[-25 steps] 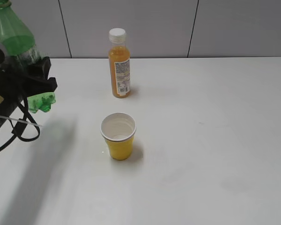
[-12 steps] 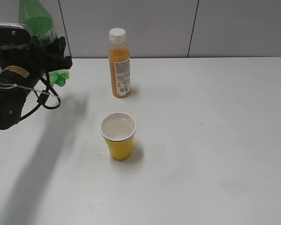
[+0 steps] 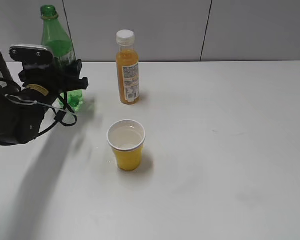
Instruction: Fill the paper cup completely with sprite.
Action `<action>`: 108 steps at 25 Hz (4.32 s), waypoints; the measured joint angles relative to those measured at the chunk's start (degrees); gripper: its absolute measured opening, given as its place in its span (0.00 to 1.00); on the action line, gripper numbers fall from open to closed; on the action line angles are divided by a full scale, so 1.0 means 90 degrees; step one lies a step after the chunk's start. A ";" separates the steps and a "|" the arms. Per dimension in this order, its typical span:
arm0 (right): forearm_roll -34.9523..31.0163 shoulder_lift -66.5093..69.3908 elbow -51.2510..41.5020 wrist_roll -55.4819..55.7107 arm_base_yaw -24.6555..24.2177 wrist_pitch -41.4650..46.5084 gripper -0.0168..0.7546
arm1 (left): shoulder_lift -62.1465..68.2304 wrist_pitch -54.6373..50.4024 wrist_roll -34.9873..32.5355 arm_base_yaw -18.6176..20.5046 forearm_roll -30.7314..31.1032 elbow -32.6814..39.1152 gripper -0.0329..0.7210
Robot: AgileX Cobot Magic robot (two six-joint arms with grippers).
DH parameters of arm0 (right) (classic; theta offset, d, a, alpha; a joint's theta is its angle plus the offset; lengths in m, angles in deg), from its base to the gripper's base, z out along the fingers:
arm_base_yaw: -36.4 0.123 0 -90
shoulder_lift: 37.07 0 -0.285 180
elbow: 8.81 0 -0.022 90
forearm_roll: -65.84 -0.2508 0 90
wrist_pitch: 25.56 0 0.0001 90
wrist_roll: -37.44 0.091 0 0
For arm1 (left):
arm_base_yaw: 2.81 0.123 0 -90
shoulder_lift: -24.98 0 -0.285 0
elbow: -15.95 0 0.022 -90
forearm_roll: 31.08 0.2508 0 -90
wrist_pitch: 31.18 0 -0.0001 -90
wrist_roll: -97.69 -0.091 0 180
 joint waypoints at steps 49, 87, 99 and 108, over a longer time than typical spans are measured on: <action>0.0000 0.0000 0.0000 0.0000 0.0000 -0.0007 0.78 | -0.1526 0.0513 -0.0004 0.0000 -0.0002 0.2325 0.84; 0.0000 0.0000 0.0000 0.0004 0.0000 -0.0007 0.78 | -0.5286 -1.3200 -0.0815 0.1764 0.0957 -0.1117 0.82; 0.0000 0.0000 0.0000 0.0004 0.0000 -0.0007 0.78 | -0.5968 -1.4658 -0.0594 0.1771 0.0890 -0.0388 0.80; 0.0000 0.0000 0.0000 0.0004 0.0000 -0.0011 0.78 | -0.7485 -1.4139 -0.0595 0.1771 0.0828 0.0905 0.80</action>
